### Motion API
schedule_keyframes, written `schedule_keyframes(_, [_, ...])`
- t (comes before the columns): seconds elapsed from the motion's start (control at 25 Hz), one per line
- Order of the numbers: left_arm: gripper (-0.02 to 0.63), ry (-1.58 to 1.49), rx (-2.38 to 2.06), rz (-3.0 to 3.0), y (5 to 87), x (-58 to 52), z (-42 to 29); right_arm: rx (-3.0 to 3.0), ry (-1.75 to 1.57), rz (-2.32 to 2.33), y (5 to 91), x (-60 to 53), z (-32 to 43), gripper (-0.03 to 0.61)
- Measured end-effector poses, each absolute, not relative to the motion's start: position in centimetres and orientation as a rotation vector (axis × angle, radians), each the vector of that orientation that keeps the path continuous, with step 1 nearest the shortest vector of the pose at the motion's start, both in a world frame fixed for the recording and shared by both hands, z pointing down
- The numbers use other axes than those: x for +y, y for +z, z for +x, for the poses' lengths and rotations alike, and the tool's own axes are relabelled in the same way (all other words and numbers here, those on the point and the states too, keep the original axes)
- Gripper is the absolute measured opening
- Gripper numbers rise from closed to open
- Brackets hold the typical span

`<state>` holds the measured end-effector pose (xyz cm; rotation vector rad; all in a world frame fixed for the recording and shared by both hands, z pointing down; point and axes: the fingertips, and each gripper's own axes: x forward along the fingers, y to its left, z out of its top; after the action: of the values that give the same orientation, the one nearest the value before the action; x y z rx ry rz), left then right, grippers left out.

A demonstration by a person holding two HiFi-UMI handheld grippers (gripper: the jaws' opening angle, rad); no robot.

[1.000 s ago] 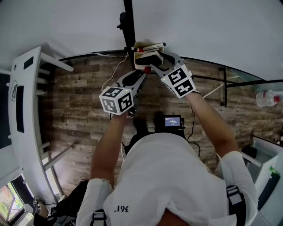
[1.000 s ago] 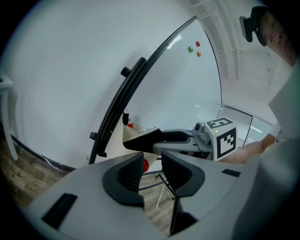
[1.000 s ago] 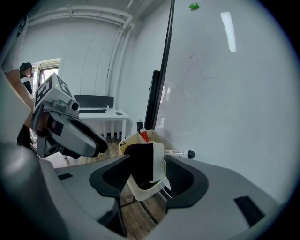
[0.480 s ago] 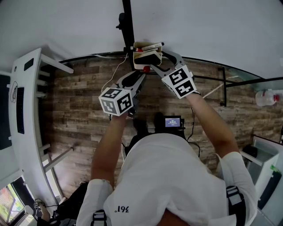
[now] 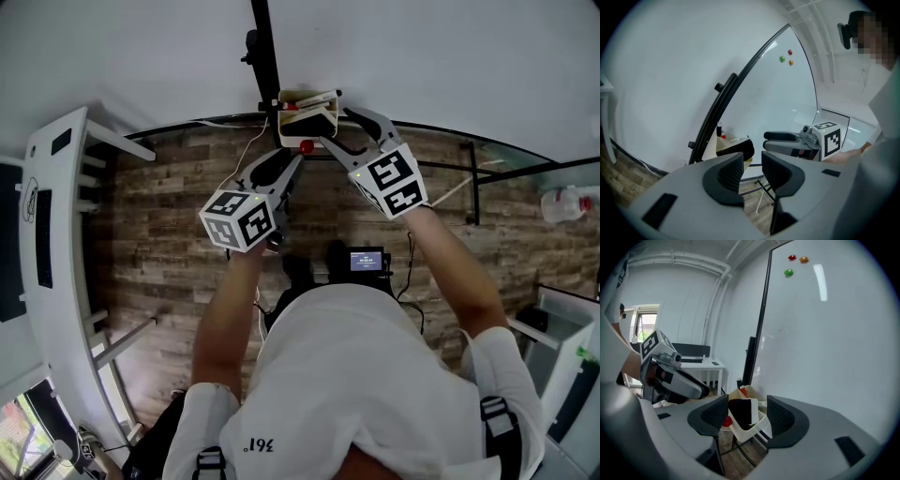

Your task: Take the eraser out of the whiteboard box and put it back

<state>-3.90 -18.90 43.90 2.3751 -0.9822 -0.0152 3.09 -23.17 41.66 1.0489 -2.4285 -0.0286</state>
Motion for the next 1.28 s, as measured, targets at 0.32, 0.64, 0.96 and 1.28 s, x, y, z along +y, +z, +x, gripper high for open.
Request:
schedule_keyframes(0.32, [0.126, -0.099, -1.004, 2.420, 40.2, -17.9, -5.0, -2.509, 0.051, 1.127, 37.7, -21.3, 4.0, 0.256])
schedule_keyframes(0.64, [0.124, -0.129, -0.999, 2.456, 38.3, -16.7, -5.5, -2.564, 0.084, 1.187, 35.1, -19.9, 4.7, 0.156])
schedule_keyframes(0.96, [0.124, -0.196, -1.009, 2.448, 36.6, -15.1, -6.8, -2.625, 0.105, 1.241, 33.0, -18.1, 5.3, 0.083])
schedule_keyframes(1.28, [0.124, -0.207, -1.018, 2.445, 35.5, -13.6, -7.5, -2.657, 0.130, 1.249, 32.2, -16.4, 5.2, 0.067])
